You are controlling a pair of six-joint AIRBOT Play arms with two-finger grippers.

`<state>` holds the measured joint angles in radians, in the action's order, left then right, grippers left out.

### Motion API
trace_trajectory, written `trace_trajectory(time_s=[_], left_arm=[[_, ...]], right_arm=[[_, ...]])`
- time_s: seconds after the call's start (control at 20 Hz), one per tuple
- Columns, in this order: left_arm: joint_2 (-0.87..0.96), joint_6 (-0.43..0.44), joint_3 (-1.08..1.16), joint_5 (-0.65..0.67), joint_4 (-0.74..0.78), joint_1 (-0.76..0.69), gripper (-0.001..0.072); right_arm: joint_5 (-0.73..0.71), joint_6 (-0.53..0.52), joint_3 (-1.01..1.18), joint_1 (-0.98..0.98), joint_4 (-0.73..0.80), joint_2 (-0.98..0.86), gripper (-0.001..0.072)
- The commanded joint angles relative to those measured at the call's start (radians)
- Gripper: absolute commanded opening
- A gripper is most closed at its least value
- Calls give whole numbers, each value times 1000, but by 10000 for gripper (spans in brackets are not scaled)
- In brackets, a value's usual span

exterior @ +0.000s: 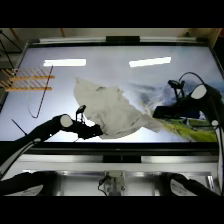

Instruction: Fold the shirts.

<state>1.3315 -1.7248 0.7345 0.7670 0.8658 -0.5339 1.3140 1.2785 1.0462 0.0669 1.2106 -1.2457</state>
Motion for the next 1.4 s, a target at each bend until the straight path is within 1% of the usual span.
trace_trajectory(time_s=[0.0,0.05,0.1,0.15,0.2,0.3,0.4,0.6,0.65,0.75,0.8,0.9,1.05,1.1,1.15,1.2,1.3,1.35], left_arm=[[38,7,-8,-79,-21,-18,409],[40,7,-8,-79,-21,-20,326],[40,11,-8,-79,-21,-20,227],[40,11,-8,-76,-21,-19,127],[39,11,-8,-71,-21,-19,44],[37,16,-8,-55,-21,-19,36],[31,40,-8,-36,-21,-19,35],[17,40,-8,-14,-3,-19,35],[13,40,-8,-13,-3,-19,35],[3,40,-8,-14,-2,-19,35],[-1,40,-8,-14,-2,-19,35],[-5,40,-8,-14,-2,-19,35],[-6,40,-8,-15,-2,-19,35],[-6,40,-8,-15,-2,-19,35],[-6,40,-8,-15,-2,-19,35],[-7,40,-5,-14,-2,-19,34],[-27,40,17,-13,19,-15,34],[-54,40,41,2,63,-7,32]], right_arm=[[56,-61,-1,0,-3,-4,668],[74,-87,-1,0,-3,-4,668],[79,-118,-1,0,-2,-4,667],[77,-136,-1,0,3,-4,667],[72,-140,-1,-1,22,-4,668],[59,-152,-3,-12,108,-4,667],[0,-173,-35,-50,174,-4,667],[-184,-319,-105,-158,239,-5,667],[-241,-338,-106,-179,260,-5,667],[-341,-342,-106,-208,246,-9,667],[-352,-359,-106,-219,219,-23,667],[-311,-424,-106,-250,169,-77,667],[-274,-426,-106,-290,163,-138,655],[-273,-426,-106,-300,145,-153,521],[-274,-426,-106,-308,134,-162,325],[-275,-417,-106,-314,132,-164,69],[-258,-356,-93,-313,127,-145,78],[-251,-335,-78,-311,132,-116,78]])
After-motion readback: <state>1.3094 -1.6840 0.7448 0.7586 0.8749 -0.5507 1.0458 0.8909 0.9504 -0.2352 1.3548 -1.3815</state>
